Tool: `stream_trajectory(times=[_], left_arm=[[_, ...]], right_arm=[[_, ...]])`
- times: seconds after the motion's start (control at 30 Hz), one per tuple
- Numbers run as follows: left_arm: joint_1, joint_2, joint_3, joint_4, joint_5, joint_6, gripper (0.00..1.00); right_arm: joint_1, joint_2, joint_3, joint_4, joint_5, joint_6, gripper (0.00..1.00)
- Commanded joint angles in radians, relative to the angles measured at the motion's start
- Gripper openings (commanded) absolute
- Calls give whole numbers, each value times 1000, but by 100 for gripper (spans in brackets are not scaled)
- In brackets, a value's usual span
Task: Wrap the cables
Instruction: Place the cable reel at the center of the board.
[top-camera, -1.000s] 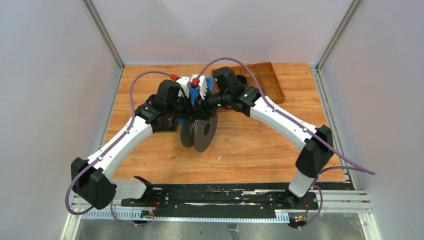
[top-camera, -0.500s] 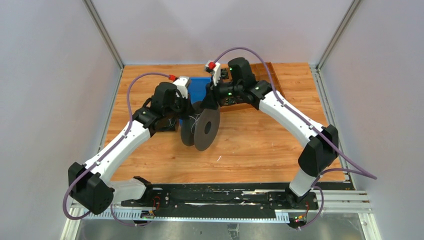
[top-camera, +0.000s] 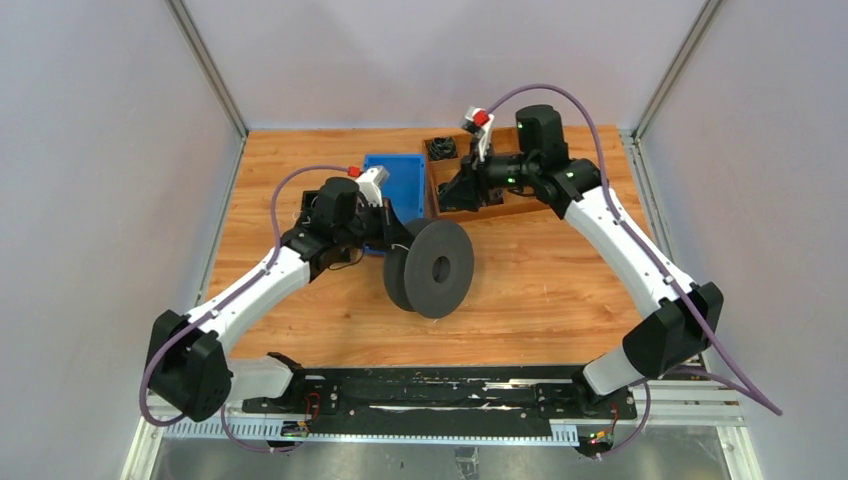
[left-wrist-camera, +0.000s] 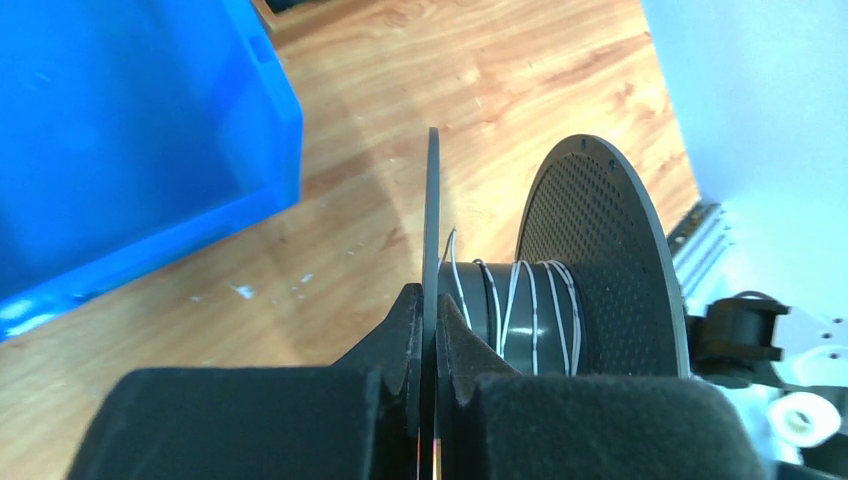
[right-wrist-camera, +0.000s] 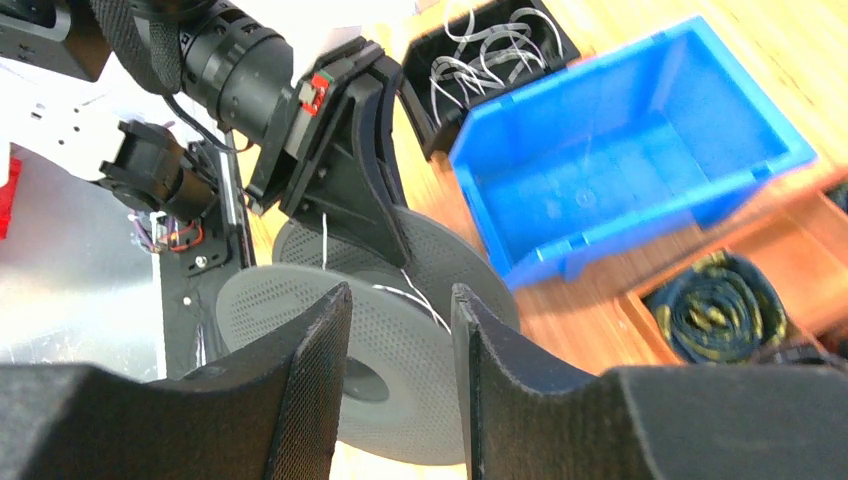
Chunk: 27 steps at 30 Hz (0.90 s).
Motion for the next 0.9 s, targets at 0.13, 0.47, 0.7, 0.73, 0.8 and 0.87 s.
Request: stream_trajectory(times=[0.13,0.47,0.7,0.73,0.8,0.87], left_arm=[[1,104,-69,277,160,-286,0],[-16,223,-130,437,187,-400,0],[-45,287,-135,518,199,-440,0],[-50,294,-135,528,202,-443,0],[-59,306,-136,538,204,-446,0],[-68,319,-139,555,206,-454,0]], right_arm=[[-77,-111,-153,-219,34,-228,42],[-66,-186,-386,-228,157,-286,70],[-55,-223,-500,-110,249,-214,72],[-53,-225,-510,-104,259,-213,72],[-51,-232,-527,-90,285,-212,72],[-52,-237,-529,-86,300,-216,72]])
